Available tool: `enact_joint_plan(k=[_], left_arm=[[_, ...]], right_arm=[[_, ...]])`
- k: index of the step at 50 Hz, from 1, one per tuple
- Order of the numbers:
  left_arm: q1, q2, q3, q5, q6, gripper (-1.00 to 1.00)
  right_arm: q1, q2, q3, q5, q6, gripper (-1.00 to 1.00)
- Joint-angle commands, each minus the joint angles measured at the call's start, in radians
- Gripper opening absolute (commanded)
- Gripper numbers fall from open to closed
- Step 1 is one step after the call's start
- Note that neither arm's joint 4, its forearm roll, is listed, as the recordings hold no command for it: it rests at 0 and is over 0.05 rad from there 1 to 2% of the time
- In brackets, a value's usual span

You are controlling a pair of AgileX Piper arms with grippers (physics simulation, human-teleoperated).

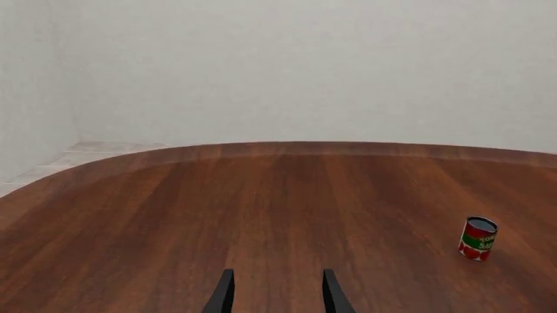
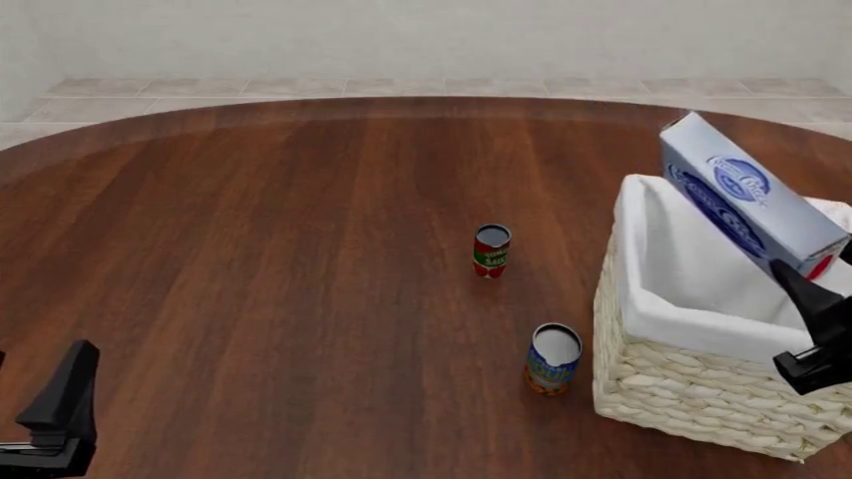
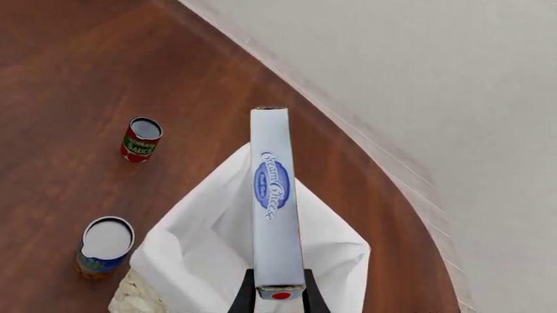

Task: Pick up the cream cheese box, and put it in the basket.

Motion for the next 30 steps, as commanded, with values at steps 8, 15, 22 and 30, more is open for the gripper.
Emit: enact_joint_plan(k=[8, 15, 22, 30], left_arm=[[0.001, 0.000, -0.001, 0.000, -0.002, 1.00], [0.000, 0.000, 0.000, 0.001, -0.001, 1.00], [0.001, 0.000, -0.001, 0.000, -0.002, 1.00], [0.001, 0.000, -0.001, -0.001, -0.002, 1.00]], right_arm=[[-0.031, -0.025, -0.011, 0.031, -0.012, -1.00], [-0.040, -0.026, -0.014, 0.036, -0.020, -1.00], [-0.045, -0.016, -0.008, 0.031, -0.033, -1.00], [-0.056, -0.017, -0.001, 0.037, -0.051, -1.00]])
